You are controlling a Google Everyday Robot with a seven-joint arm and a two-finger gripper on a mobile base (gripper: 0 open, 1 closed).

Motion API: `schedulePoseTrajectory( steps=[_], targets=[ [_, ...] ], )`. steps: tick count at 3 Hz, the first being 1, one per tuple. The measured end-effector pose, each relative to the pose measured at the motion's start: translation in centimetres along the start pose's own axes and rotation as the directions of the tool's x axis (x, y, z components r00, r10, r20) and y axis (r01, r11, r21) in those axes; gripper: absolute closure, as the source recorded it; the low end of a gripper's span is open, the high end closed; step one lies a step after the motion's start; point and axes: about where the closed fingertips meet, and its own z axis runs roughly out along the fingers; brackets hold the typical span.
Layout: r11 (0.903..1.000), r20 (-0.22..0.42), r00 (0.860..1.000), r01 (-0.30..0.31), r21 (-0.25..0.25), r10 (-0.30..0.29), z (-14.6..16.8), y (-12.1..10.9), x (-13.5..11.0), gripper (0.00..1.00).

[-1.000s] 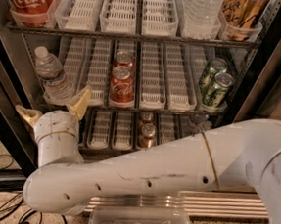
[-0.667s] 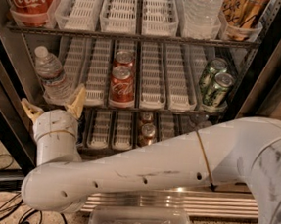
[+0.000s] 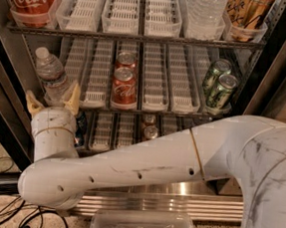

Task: Pick water bottle from middle shelf of fridge

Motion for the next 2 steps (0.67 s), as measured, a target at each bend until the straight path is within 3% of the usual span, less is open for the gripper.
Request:
schedulePoseTrajectory(
  steps=[1, 2],
  targets=[
    [1.0, -0.004, 1.0, 0.005, 0.009, -0.005, 0.6, -0.1, 0.3, 0.32],
    [0.9994, 0.008, 1.0, -0.001, 0.033, 0.0, 3.4, -1.0, -0.1, 0.37]
  ],
)
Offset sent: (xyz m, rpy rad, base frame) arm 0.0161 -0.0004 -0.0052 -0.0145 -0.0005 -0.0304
